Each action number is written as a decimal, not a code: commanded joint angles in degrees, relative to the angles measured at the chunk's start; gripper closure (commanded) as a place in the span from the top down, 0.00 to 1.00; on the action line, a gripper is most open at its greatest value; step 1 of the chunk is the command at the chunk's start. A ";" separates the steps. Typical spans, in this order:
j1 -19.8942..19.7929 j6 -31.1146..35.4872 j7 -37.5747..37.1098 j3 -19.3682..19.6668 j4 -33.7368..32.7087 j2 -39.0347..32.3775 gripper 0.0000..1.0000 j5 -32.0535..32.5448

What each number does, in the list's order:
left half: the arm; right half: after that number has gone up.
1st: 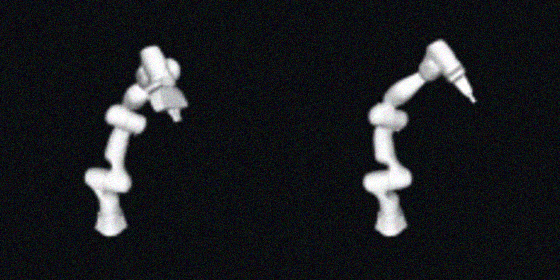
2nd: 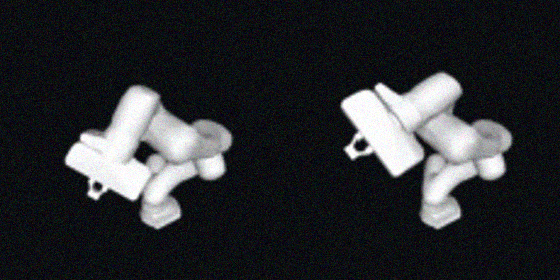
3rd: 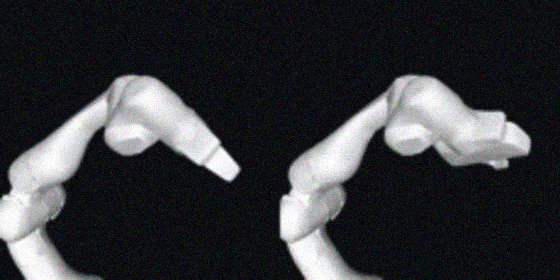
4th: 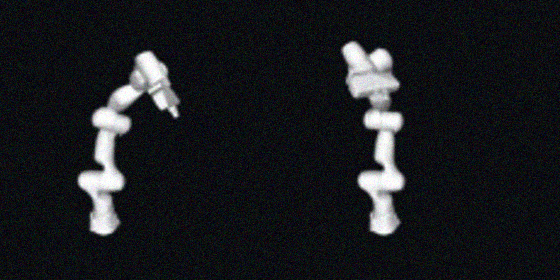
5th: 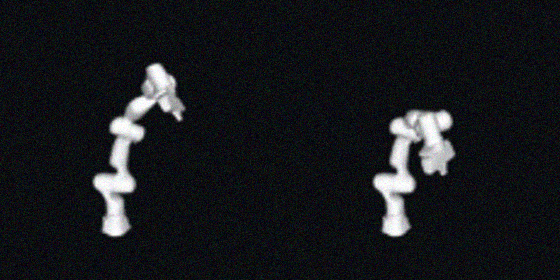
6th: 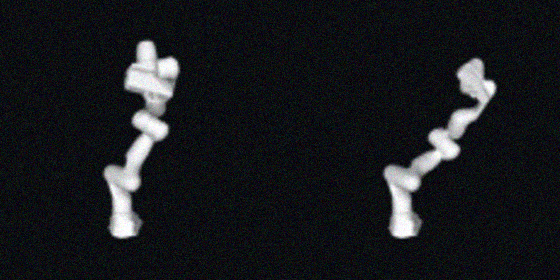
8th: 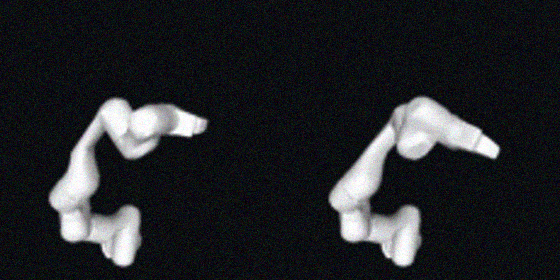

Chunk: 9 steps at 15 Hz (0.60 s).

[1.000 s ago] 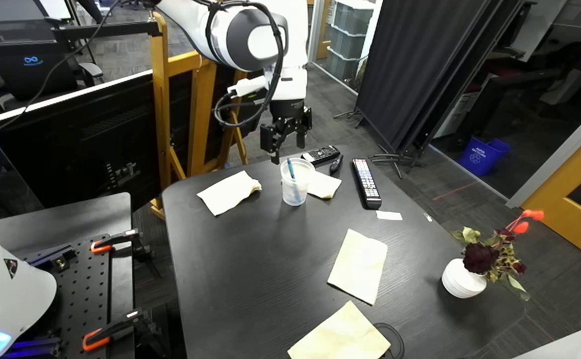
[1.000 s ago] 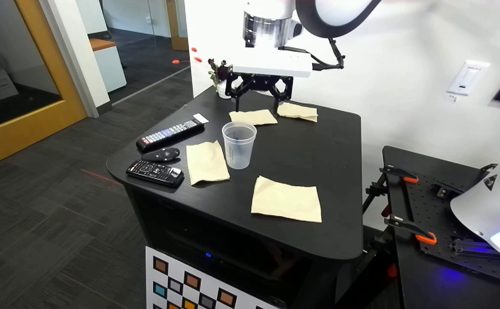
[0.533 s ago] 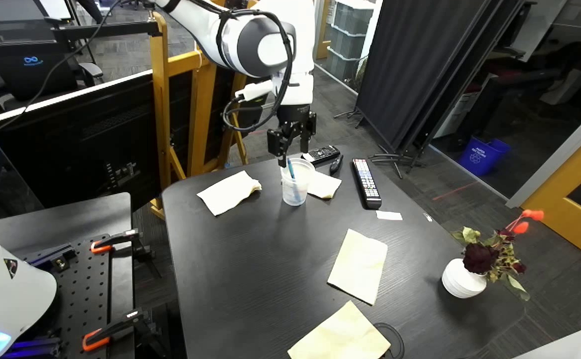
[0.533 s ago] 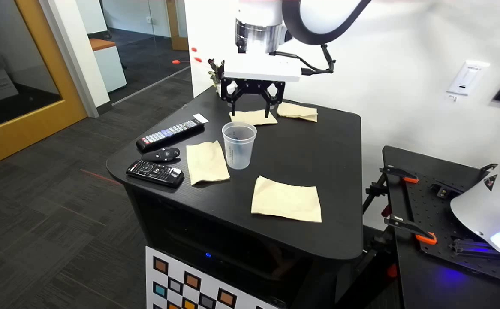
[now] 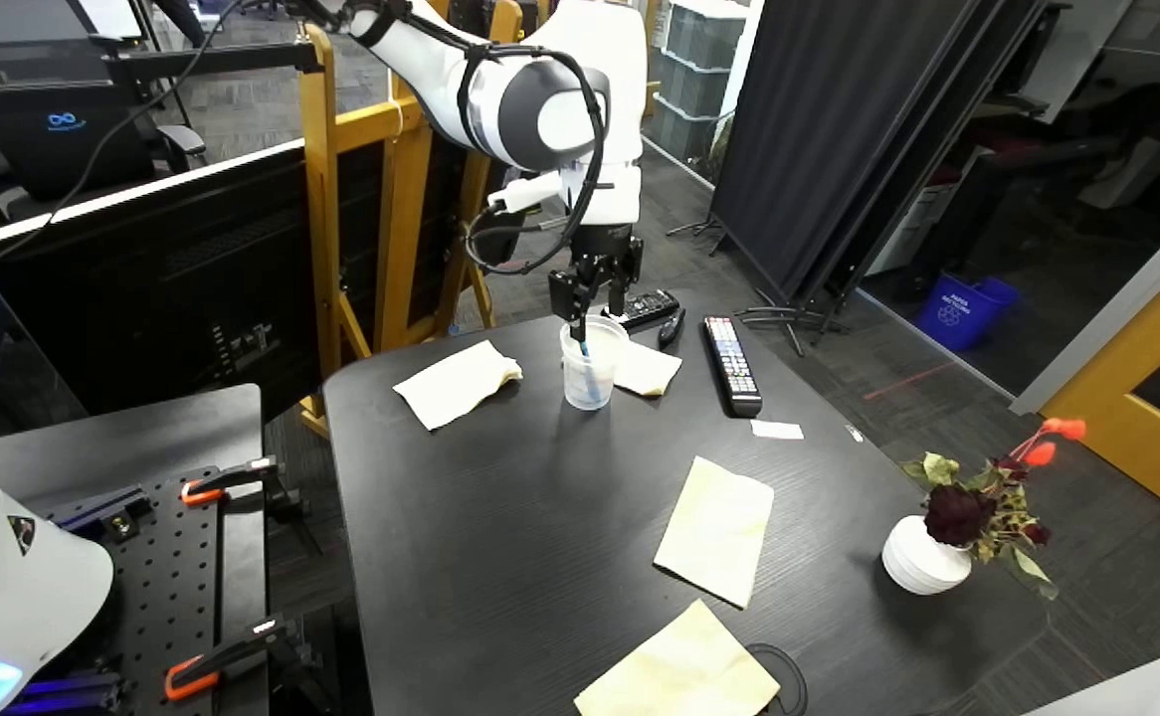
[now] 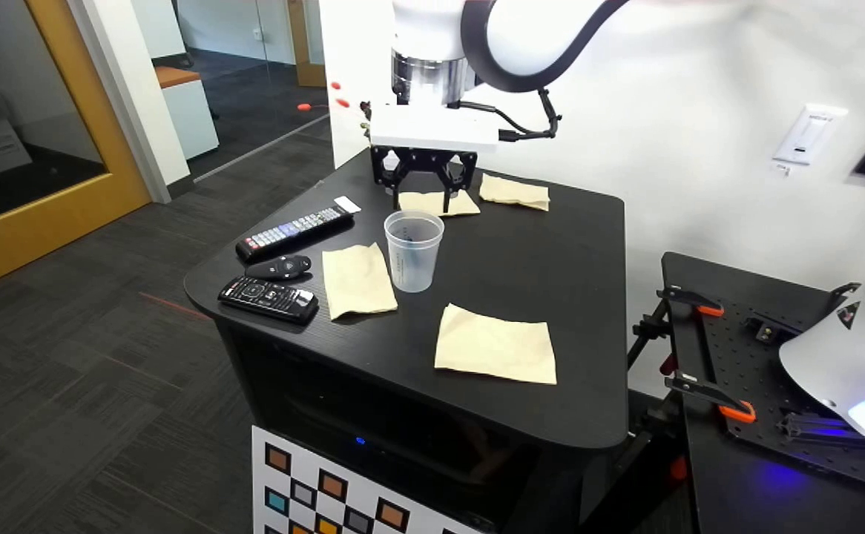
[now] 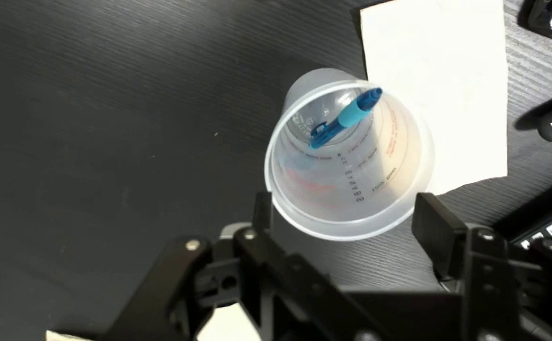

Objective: Take the pen out of the clear cup

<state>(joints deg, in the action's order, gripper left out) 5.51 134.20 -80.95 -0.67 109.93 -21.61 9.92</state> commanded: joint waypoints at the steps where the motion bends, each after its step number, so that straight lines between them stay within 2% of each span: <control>1: 0.66 -0.22 2.29 0.63 -2.84 -2.06 0.69 -3.27; 2: 0.67 -0.20 2.87 0.62 -3.07 -2.26 0.69 -3.99; 3: 0.69 -0.04 3.08 0.67 -3.10 -2.33 0.62 -4.63; 5: 0.70 0.16 3.52 0.75 -3.11 -2.38 0.57 -5.53; 6: 0.71 0.23 3.80 0.80 -3.09 -2.41 0.51 -5.92; 8: 0.70 0.45 3.99 0.84 -2.88 -2.29 0.53 -6.57; 9: 0.69 0.60 4.03 0.85 -2.74 -2.23 0.49 -6.71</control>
<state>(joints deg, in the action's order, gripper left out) 5.68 134.32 -78.74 -0.61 107.89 -23.54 5.13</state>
